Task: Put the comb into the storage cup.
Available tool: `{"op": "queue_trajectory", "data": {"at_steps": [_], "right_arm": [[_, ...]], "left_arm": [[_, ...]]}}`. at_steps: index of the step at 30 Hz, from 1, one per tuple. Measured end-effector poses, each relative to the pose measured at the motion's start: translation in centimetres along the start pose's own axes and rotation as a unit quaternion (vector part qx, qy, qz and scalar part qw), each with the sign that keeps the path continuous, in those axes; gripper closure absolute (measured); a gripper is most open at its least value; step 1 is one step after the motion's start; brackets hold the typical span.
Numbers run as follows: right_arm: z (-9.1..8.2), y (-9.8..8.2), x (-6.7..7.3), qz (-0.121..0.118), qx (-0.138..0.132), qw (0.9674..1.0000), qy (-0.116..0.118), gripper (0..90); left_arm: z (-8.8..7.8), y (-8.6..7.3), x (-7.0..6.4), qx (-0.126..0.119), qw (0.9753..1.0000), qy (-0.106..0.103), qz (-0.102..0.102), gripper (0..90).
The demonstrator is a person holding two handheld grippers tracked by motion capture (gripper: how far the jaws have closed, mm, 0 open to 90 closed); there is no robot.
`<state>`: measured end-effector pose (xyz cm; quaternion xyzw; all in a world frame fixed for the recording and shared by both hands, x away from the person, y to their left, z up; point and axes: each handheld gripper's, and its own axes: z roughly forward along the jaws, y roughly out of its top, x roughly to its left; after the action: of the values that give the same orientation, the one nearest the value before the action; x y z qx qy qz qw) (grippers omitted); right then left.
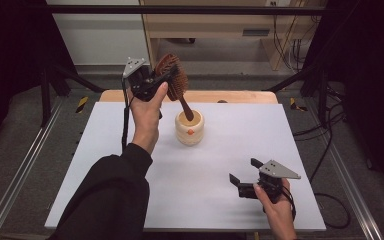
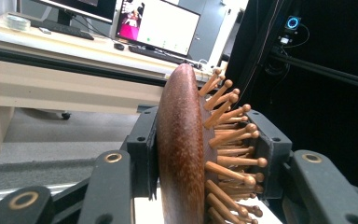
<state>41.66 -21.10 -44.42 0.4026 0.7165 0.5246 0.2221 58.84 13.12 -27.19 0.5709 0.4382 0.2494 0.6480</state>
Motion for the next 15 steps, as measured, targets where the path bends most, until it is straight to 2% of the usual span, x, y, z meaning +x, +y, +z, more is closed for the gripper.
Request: {"op": "queue_trajectory", "data": {"at_steps": [15], "right_arm": [[0.1, 0.0, 0.0, 0.0, 0.0, 1.0, 0.001, 4.9]], "left_arm": [[1.2, -1.3, 0.0, 0.012, 0.9999, 0.005, 0.012, 51.6]]}}
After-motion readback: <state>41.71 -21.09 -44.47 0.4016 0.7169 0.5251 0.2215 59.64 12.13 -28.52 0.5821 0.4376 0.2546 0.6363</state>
